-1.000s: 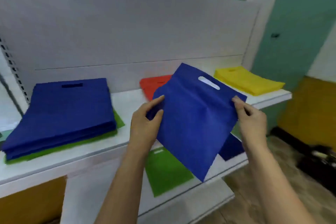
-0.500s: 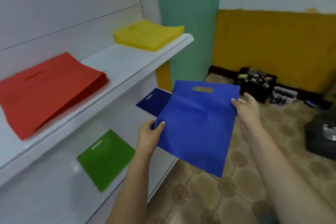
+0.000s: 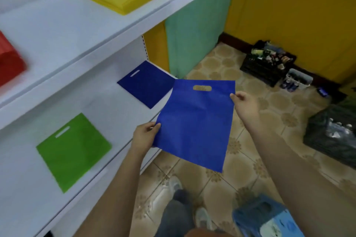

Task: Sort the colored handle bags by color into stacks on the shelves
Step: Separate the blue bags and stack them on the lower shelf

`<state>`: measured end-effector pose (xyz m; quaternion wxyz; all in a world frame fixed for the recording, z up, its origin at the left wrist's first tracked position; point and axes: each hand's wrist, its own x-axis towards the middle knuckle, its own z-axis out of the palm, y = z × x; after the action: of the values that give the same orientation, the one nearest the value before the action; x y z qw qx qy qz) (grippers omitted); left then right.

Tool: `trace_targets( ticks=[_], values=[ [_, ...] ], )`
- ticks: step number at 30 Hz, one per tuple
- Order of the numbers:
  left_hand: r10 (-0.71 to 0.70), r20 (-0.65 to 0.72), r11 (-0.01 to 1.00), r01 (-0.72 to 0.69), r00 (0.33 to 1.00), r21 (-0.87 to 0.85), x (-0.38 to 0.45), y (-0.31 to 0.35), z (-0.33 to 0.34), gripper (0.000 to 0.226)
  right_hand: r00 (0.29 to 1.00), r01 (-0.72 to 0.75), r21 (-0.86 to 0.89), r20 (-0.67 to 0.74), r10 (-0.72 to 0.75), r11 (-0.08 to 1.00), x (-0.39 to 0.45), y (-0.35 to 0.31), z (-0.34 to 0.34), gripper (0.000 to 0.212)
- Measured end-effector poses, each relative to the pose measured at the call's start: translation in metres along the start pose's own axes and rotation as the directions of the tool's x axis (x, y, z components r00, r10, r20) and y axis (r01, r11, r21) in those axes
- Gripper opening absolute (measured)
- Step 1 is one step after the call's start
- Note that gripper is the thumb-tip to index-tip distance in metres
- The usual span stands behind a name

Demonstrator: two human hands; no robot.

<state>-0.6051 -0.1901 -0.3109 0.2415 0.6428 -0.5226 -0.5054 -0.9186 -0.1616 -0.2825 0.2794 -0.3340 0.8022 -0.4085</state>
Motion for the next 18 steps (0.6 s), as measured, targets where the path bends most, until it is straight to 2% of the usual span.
trace_targets(
  ticks=[3, 5, 9, 14, 18],
  values=[
    [-0.051, 0.006, 0.998, 0.051, 0.999, -0.023, 0.039, -0.011, -0.005, 0.02, 0.999, 0.013, -0.153, 0.053, -0.005, 0.988, 0.035, -0.003, 0.038, 0.026],
    [-0.119, 0.059, 0.991, 0.122, 0.991, -0.047, 0.064, -0.017, -0.008, 0.018, 0.994, 0.006, -0.231, 0.11, 0.02, 0.973, 0.058, -0.01, 0.06, 0.026],
    [-0.29, 0.106, 0.932, 0.305, 0.951, -0.193, 0.102, -0.024, -0.012, 0.02, 0.966, 0.065, -0.236, 0.259, -0.002, 0.97, 0.108, -0.023, 0.107, 0.026],
    [-0.423, 0.061, 0.871, 0.425, 0.904, -0.246, 0.131, -0.039, -0.008, 0.016, 0.928, 0.148, -0.231, 0.369, -0.054, 0.962, 0.162, -0.044, 0.158, 0.023],
    [-0.531, -0.025, 0.774, 0.473, 0.847, -0.42, 0.152, -0.05, 0.004, 0.016, 0.857, 0.263, -0.243, 0.503, -0.111, 0.934, 0.204, -0.051, 0.202, 0.022]
  ],
)
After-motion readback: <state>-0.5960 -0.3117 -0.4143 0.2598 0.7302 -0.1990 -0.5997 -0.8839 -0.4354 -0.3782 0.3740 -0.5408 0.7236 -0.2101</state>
